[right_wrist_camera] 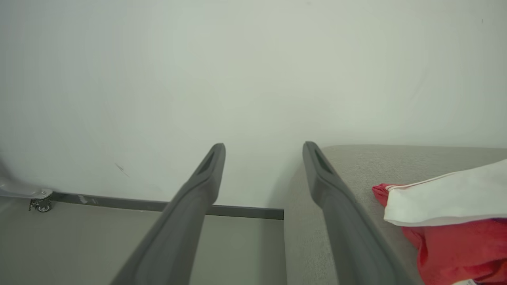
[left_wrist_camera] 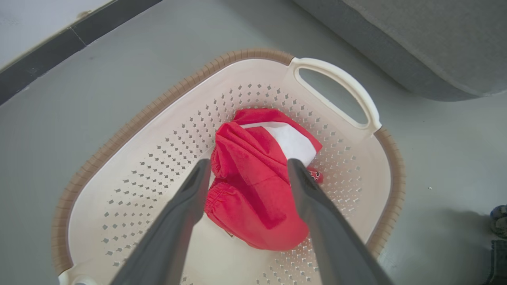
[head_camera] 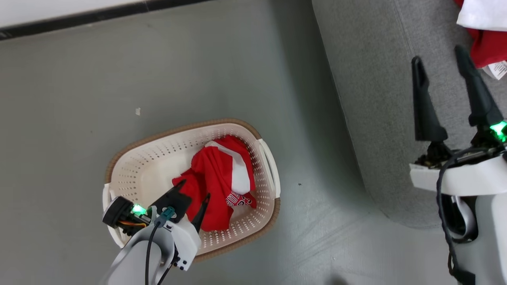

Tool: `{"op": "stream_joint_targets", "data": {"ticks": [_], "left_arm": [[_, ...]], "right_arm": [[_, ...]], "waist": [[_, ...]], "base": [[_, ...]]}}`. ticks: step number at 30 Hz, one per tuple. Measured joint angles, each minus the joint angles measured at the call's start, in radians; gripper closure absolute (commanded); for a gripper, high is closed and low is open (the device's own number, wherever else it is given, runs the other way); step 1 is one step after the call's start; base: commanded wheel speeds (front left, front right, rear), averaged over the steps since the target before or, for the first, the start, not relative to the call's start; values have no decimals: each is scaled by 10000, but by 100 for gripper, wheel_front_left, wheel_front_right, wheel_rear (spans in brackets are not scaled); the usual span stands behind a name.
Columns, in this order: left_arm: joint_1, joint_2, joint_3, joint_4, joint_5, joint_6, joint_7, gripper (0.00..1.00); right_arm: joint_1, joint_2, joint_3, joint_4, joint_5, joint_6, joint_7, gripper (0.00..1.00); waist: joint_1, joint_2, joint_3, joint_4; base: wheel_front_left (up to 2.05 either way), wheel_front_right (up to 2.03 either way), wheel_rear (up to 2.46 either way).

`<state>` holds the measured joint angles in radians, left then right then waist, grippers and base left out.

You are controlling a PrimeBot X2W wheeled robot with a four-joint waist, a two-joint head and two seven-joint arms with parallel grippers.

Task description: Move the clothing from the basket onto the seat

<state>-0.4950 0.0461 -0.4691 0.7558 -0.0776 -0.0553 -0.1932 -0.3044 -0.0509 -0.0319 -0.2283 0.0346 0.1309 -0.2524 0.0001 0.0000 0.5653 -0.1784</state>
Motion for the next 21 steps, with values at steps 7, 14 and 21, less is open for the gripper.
{"op": "stream_joint_targets", "data": {"ticks": [7, 14, 21], "left_arm": [[-616, -12, 0, 140, 6, 4, -105, 0], [-1032, -17, -6, 449, -12, 0, -182, 0], [-1225, -23, -153, 750, -10, -2, -194, 0]], "right_arm": [[-827, -2, -117, 104, 142, 0, 0, 0], [-1583, -2, 82, 280, 222, 0, -29, 0], [-2269, 0, 211, 403, 364, 0, -31, 0]], "waist": [[0, 0, 818, -261], [0, 0, 1560, -501], [0, 0, 2198, -728]], "base": [[0, 0, 0], [0, 0, 0], [0, 0, 0]]}}
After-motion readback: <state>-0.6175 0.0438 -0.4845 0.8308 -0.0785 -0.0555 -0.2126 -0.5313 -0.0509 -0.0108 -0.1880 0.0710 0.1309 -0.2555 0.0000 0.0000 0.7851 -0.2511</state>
